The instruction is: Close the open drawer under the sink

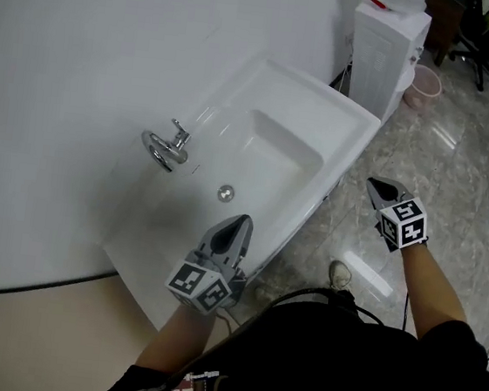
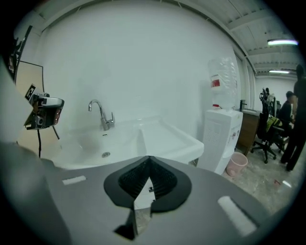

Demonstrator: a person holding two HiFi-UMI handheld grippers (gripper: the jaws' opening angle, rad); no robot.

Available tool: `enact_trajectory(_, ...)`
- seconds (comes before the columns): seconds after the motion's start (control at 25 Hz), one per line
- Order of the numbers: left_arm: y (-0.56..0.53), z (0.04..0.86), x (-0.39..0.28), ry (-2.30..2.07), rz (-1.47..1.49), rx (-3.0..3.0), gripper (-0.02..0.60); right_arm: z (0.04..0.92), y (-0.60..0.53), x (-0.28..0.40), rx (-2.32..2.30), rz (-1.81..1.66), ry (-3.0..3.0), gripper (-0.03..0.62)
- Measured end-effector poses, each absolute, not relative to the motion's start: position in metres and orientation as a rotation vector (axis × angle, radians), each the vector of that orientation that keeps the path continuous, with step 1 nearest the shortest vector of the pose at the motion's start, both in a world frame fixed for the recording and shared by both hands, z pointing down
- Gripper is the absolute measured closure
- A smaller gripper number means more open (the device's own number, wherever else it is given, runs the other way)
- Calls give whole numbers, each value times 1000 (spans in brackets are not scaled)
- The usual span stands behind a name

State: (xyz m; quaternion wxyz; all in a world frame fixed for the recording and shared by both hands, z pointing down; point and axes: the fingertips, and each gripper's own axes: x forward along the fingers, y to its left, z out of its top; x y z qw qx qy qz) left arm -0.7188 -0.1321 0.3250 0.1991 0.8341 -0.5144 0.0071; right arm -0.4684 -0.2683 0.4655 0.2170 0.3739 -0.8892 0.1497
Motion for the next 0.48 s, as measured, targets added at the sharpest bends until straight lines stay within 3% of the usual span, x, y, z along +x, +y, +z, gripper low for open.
enact_trajectory(0.48,-52,257,-903,-1790,-212,2172,589,361,-243,-633,775,257,-2581,594)
